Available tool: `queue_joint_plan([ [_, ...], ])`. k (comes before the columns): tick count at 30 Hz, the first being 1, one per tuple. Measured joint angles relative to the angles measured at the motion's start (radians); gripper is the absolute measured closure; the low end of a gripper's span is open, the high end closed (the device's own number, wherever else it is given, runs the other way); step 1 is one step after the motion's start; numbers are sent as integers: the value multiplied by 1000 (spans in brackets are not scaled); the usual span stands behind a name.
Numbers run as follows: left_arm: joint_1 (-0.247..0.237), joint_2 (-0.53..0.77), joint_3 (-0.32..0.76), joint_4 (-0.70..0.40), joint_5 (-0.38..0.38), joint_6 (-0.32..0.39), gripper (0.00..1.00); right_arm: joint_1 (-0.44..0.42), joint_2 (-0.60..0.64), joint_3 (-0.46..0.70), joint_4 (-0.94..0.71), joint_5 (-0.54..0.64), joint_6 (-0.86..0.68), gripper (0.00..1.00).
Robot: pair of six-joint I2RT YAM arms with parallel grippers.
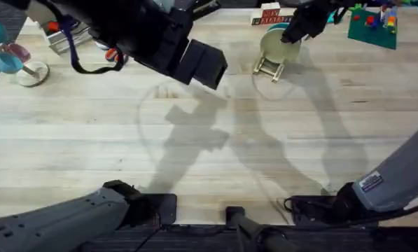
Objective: Pick up the plates from the table one by one and place each into a slot on the dish rack.
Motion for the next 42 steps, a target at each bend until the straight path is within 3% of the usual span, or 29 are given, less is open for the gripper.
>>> queue_joint_plan([
  [7,0,0,0,0,0,0,7,0,0,0,0,0,1,775],
  [24,0,0,0,0,-1,0,7,0,-36,0,-18,0,84,718],
  [28,0,0,0,0,-19,0,8,1,-132,0,-75,0,140,564],
  [32,0,0,0,0,-34,0,8,1,-244,2,-166,0,195,45],
  [39,0,0,0,0,-52,0,8,9,-389,3,-237,0,346,5],
  [42,0,0,0,0,-55,0,8,36,-482,3,-338,-1,444,5],
])
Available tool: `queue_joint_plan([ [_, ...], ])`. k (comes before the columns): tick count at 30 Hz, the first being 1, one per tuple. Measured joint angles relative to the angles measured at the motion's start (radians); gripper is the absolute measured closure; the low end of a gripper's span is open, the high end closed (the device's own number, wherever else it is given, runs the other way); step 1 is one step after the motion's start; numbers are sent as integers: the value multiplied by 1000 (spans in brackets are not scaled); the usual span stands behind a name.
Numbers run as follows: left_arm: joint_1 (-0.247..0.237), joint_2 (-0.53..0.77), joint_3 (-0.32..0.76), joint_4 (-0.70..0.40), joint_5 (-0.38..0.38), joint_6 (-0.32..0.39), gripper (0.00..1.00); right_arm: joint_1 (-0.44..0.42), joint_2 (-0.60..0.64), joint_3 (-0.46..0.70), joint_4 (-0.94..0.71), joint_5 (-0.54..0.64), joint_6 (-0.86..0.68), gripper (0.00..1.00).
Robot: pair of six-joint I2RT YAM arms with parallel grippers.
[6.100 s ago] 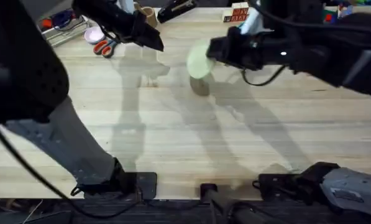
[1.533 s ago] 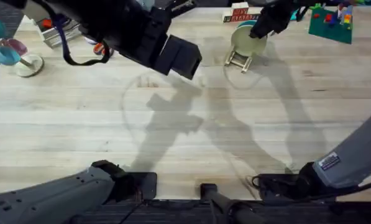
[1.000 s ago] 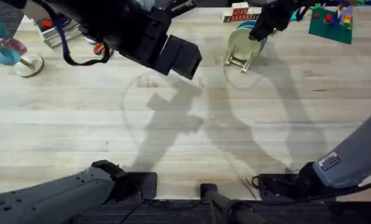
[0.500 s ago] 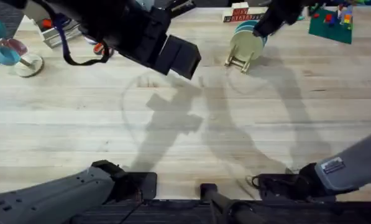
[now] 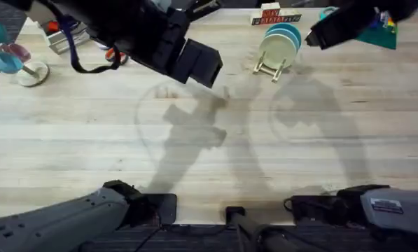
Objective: Pick up the plates from the table one by one and place each into a slot on the dish rack.
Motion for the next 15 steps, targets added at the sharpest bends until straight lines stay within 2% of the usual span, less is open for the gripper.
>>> queue_joint_plan([
  [4,0,0,0,1,0,0,7,28,-67,-13,-24,-3,60,5],
  [7,0,0,0,3,0,0,8,48,-136,-124,-26,-4,117,5],
  [15,0,0,0,1,0,0,8,48,-135,-174,-29,-4,138,5],
])
